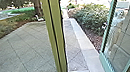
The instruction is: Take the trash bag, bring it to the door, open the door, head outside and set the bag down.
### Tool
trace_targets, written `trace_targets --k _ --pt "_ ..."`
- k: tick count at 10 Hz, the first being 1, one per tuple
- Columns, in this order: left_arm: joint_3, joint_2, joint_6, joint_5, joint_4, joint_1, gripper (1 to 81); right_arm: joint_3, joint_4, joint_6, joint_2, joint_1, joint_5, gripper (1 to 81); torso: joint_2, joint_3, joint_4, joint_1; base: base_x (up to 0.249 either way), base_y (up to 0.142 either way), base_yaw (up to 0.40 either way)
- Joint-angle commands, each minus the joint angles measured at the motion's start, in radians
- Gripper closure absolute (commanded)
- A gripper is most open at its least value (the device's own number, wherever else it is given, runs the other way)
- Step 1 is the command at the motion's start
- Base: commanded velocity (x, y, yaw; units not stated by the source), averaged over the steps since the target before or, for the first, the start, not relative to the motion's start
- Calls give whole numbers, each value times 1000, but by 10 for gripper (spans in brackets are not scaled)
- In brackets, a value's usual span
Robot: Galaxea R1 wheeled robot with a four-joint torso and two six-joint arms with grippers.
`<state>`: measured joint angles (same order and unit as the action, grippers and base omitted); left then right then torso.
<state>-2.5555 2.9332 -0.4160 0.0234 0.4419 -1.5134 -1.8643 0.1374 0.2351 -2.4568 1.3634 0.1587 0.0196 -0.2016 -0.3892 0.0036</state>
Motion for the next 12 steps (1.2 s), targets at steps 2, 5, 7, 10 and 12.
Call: trace_targets --k 2,5,7,10,12 --pt "8 0 -6 73 -3 28 811 -177 -13 -30 -136 21 33 10 0 0 0 0 0 0 0" --pt "3 0 -6 44 -3 29 811 -206 -1 -51 -205 46 31 10 0 0 0 0 0 0 0" --pt "3 0 -6 43 -5 29 811 -249 -2 -49 -244 46 31 10 0 0 0 0 0 0 0" --pt "3 2 -7 35 -5 32 811 -311 -13 -46 -280 43 31 10 0 0 98 0 0 0 0" --pt "3 3 -7 35 -5 34 811 -328 -10 -48 -294 44 31 10 0 0 144 0 0 0 0"
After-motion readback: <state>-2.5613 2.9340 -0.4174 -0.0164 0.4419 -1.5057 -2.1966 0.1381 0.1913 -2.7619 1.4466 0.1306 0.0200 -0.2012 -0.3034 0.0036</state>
